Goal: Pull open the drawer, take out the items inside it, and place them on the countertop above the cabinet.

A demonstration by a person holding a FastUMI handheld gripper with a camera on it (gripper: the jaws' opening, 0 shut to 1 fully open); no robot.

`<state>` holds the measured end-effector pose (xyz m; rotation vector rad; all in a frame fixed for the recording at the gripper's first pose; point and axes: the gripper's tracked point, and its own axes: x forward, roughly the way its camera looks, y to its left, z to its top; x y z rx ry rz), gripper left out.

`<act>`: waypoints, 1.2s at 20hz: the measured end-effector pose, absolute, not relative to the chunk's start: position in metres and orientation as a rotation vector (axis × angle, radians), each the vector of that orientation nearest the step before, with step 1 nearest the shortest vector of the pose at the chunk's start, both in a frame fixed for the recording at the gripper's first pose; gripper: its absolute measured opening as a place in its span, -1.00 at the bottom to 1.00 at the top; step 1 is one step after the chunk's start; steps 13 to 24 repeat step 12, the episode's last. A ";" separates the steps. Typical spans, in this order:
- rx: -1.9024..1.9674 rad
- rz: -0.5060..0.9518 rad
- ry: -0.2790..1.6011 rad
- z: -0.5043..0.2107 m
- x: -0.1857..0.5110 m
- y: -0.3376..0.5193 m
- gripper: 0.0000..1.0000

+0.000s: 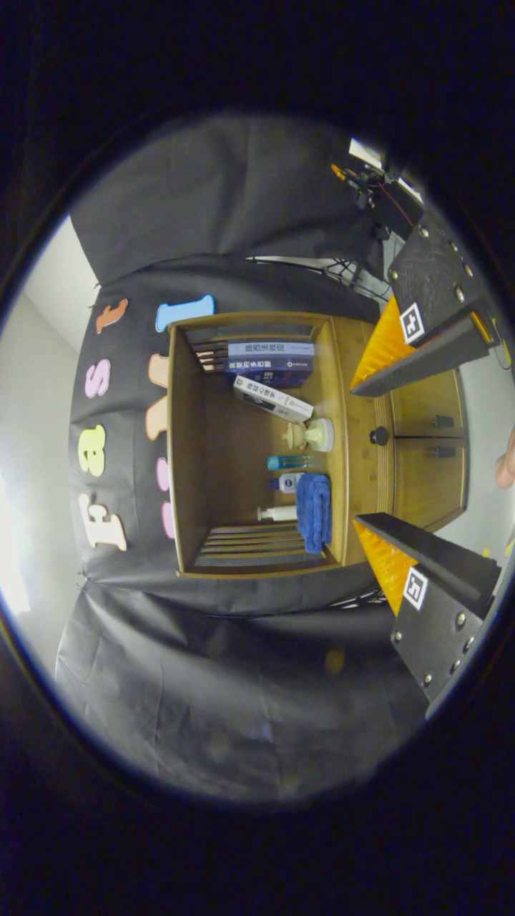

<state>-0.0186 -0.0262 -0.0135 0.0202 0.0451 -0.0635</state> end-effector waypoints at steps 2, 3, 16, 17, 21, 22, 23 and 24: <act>0.035 -0.060 0.045 -0.012 -0.022 -0.025 0.95; 0.041 -0.063 0.040 -0.011 -0.023 -0.026 0.95; 0.043 -0.054 0.042 -0.009 -0.031 -0.025 0.95; 0.043 -0.054 0.042 -0.009 -0.031 -0.025 0.95; 0.043 -0.054 0.042 -0.009 -0.031 -0.025 0.95; 0.043 -0.054 0.042 -0.009 -0.031 -0.025 0.95; 0.043 -0.054 0.042 -0.009 -0.031 -0.025 0.95; 0.043 -0.054 0.042 -0.009 -0.031 -0.025 0.95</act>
